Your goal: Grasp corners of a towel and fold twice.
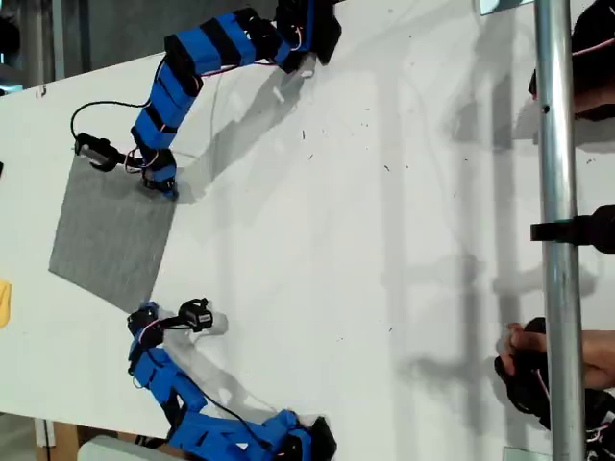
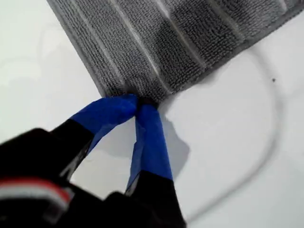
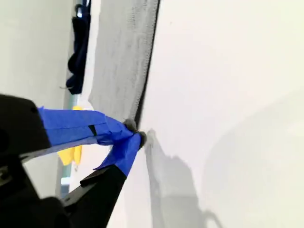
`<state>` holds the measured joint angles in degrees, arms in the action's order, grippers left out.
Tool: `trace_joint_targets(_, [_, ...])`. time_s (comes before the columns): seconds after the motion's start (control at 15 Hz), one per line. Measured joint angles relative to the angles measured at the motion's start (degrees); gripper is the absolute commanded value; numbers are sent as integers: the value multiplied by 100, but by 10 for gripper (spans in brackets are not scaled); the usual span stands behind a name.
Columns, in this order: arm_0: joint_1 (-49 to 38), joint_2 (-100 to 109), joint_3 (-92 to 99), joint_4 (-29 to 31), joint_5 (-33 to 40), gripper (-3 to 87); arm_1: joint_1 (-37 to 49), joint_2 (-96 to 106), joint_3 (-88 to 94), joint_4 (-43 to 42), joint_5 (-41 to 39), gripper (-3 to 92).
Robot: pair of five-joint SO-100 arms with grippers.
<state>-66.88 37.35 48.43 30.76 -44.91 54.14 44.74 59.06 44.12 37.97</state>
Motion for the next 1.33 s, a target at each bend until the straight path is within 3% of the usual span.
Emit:
trace_joint_targets(0.2, [114,492,0,158,229,-25,-185,536,527,272,-53,-3])
trace_joint_targets(0.4, [114,624,0,-79,536,-25,-396,1494,1283,-466,-62,-3])
trace_joint_targets(0.73, [0,-70,0,-387,404,-18,-729,2303,1441,-668,-62,-3])
trace_joint_targets(1.13, [-88,-105,0,510,44,-4,-870,3006,1916,-668,-62,-3])
trace_joint_targets(1.33, [-26,88,-9,1600,53,-4,-870,3331,2259,-703,-62,-3])
